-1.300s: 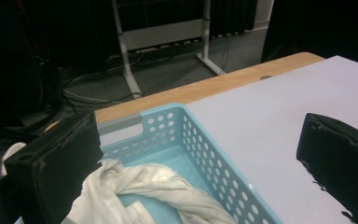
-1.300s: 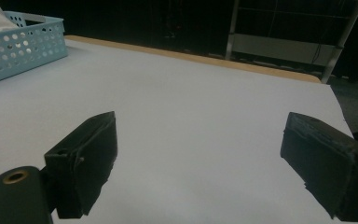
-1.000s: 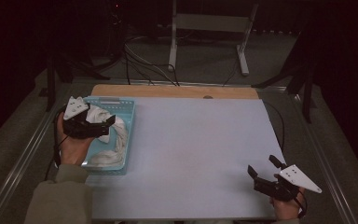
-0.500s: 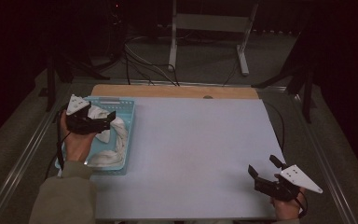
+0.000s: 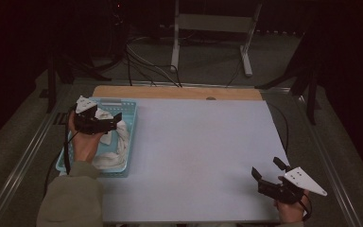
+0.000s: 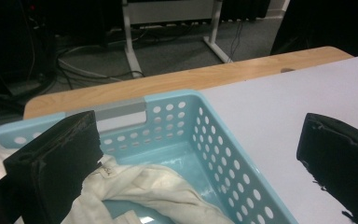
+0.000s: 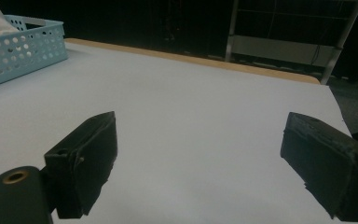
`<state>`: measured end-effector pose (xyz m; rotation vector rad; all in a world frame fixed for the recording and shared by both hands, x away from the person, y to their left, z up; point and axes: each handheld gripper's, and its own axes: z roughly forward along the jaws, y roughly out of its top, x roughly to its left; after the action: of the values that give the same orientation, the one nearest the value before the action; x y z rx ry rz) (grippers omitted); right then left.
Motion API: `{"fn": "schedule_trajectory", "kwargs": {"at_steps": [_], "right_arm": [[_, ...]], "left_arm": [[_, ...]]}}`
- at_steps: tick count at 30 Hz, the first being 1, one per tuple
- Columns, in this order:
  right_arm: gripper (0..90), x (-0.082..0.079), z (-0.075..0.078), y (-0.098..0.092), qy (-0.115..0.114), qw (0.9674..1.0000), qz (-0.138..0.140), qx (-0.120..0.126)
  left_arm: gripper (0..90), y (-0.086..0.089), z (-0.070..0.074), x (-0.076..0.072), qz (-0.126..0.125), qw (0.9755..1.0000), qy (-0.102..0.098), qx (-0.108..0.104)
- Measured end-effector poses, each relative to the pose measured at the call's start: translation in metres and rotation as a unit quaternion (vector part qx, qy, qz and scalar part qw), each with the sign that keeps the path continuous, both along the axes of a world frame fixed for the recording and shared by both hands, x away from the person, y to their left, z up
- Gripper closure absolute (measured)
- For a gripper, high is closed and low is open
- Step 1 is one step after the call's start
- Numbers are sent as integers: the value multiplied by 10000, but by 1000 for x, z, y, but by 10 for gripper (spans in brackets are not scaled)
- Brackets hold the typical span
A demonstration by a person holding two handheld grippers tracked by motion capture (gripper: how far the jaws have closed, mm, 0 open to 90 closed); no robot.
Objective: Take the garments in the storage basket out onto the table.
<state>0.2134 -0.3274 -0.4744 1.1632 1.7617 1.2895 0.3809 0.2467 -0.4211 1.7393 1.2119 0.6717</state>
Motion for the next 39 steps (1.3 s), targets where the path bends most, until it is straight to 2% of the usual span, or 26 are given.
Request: {"fn": "schedule_trajectory", "kwargs": {"at_steps": [1,2,6,8,11,13,16,17,20,25,27,28,29,30,32,33,34,39], "right_arm": [[109,0,0,0,0,10000,0,0],[109,0,0,0,0,10000,-4,11],[109,0,0,0,-3,10000,0,11],[109,0,0,0,-2,10000,4,10],[109,0,0,0,-1,10000,8,12],[109,0,0,0,-6,10000,10,13],[109,0,0,0,-6,10000,11,12],[109,0,0,0,-13,10000,13,13],[109,0,0,0,-18,10000,15,7],[109,0,0,-1,-28,10000,10,4],[109,0,0,-1,-27,10000,10,5],[109,0,0,-1,-25,10000,10,7],[109,0,1,-1,-28,10000,12,8],[109,0,1,-1,-28,10000,12,8],[109,0,1,-1,-40,10000,6,15],[109,0,1,-1,-40,10000,5,21],[109,0,1,-1,-42,10000,3,18],[109,-1,1,-1,-48,10000,6,14]], "left_arm": [[2,0,0,0,0,10000,0,0],[2,-3,-4,2,-15,9999,-14,137],[3,-7,-11,7,-69,9997,69,209],[3,-8,-15,10,-108,9998,-5,138],[3,-9,-19,13,-74,9999,90,89],[3,-11,-22,16,-67,9997,223,100],[3,-11,-22,16,-67,9997,223,100],[4,-15,-30,20,-15,9977,596,320],[5,-16,-36,23,20,9959,829,371],[63,-17,-43,27,133,9922,1165,429],[78,-17,-43,27,133,9922,1165,429],[98,-18,-48,30,163,9889,1398,483],[116,-18,-49,31,162,9877,1470,503],[136,-18,-49,31,162,9877,1470,503],[165,-19,-54,33,246,9829,1733,579],[178,-21,-55,34,292,9811,1788,685],[186,-22,-56,34,322,9802,1796,768],[193,-23,-61,36,364,9765,1987,755]]}}
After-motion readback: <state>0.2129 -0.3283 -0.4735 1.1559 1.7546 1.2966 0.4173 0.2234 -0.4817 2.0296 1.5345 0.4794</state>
